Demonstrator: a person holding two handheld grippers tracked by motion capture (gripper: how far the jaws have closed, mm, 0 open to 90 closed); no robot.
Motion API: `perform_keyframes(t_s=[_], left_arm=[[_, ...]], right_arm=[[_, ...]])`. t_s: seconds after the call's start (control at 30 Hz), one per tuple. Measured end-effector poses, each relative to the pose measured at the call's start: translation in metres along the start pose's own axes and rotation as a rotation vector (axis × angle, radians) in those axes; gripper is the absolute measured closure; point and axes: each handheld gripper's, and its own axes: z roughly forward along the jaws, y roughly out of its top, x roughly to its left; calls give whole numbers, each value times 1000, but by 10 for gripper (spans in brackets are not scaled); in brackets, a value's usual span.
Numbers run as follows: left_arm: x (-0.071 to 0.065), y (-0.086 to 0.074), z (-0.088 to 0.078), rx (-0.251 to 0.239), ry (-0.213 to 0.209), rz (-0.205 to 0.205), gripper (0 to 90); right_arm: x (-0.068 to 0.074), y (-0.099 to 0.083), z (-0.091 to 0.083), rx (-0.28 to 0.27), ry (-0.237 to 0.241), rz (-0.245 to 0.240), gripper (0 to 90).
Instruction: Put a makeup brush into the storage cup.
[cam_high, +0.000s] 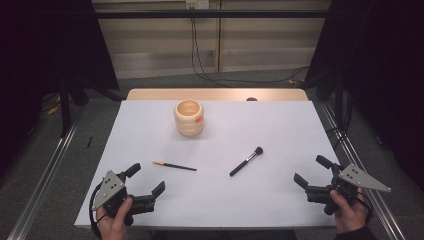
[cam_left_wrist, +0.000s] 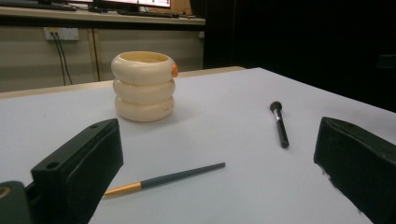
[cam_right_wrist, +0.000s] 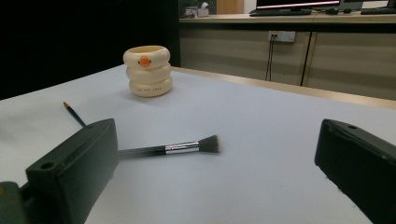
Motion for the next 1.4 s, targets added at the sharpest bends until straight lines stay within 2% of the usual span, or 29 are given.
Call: perform_keyframes(t_s=[0.2, 0.23, 0.53, 0.73, 0.8, 1.0, 1.17, 1.2, 1.3, 1.37, 1.4], left_arm=[[0, 0, 0, -1, 7, -6, 12], [2, 0, 1, -1, -6, -18, 12], [4, -1, 3, 11, 0, -20, 12], [1, 1, 2, 3, -8, 4, 12], [0, 2, 1, 5, -11, 10, 13], [0, 5, -4, -10, -19, 19, 11], [0, 11, 0, -6, -21, 16, 9], [0, 11, 0, -6, -21, 16, 9], [0, 14, 3, -1, -21, 24, 9], [1, 16, 4, 1, -28, 36, 9], [0, 18, 4, -2, -27, 34, 9]], right_arm=[[-1, 0, 0, 6, 16, 6, 0], [-1, 0, 0, 0, 18, 8, 0], [-3, -1, 1, 0, 34, 12, 0], [-2, -1, 1, 3, 36, 4, 0], [-1, -1, 1, 0, 34, 32, 0], [3, 0, 2, 11, 44, -4, 0], [2, 0, 3, 15, 41, 8, 0], [1, 0, 3, 20, 48, -5, 0], [2, 0, 3, 16, 43, 4, 0], [2, 0, 4, 17, 47, -18, 0], [3, 0, 4, 14, 45, -12, 0]])
